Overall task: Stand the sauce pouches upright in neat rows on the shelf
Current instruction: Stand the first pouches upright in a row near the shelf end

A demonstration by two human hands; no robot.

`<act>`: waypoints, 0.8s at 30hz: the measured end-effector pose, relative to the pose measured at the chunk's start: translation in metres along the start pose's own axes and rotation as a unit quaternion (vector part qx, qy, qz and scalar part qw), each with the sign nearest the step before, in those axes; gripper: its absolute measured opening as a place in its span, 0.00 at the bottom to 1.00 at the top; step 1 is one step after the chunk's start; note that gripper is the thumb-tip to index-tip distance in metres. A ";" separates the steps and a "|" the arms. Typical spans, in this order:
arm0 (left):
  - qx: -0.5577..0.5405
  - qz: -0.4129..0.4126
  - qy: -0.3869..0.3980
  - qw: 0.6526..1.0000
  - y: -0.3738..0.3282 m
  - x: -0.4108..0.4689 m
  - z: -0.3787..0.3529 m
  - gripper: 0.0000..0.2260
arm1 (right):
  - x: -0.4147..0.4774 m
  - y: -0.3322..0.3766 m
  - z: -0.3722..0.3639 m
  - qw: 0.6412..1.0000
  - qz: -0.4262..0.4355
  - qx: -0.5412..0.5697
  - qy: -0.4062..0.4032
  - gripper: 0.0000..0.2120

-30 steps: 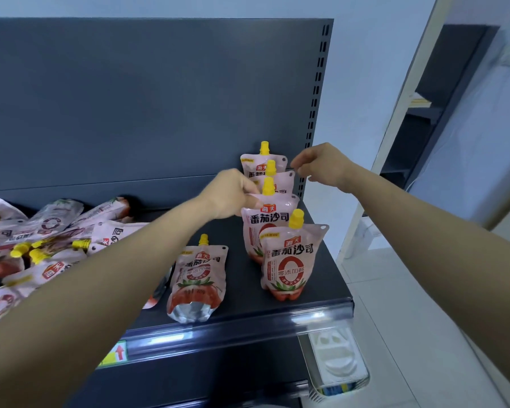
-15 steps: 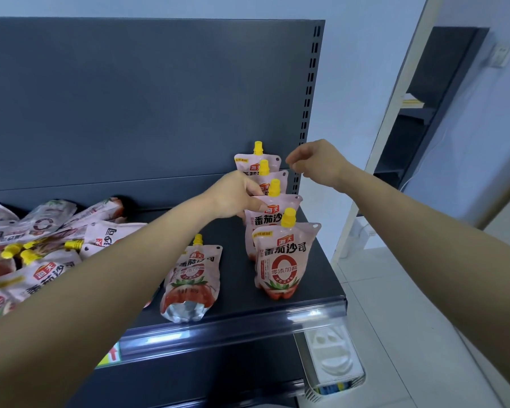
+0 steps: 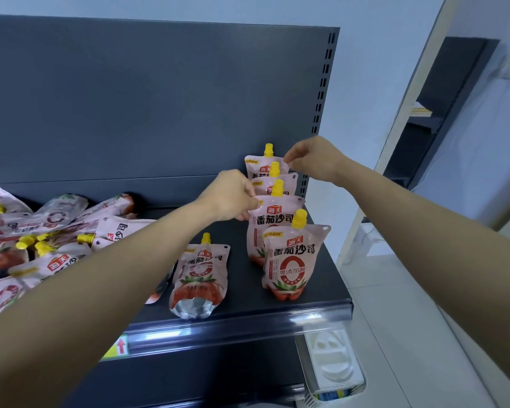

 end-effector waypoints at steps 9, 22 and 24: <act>-0.046 0.035 -0.090 0.994 0.003 0.003 -0.008 0.08 | -0.002 -0.001 0.000 1.000 -0.004 0.008 -0.006 0.09; -0.080 0.037 0.045 0.995 -0.005 -0.006 -0.010 0.07 | 0.000 0.019 0.002 0.999 0.043 0.029 -0.008 0.11; -0.095 0.044 0.052 0.993 0.001 -0.010 0.001 0.08 | 0.000 0.025 0.001 0.998 0.052 0.031 -0.004 0.10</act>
Point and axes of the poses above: each hand's wrist, its own x-axis towards the middle knuckle, its own z-axis out of the back of the hand, y = z × x, the point moved 8 cm from there along x, towards the middle knuckle, and after that the axes turned 1 degree about z, right-handed, at the moved point
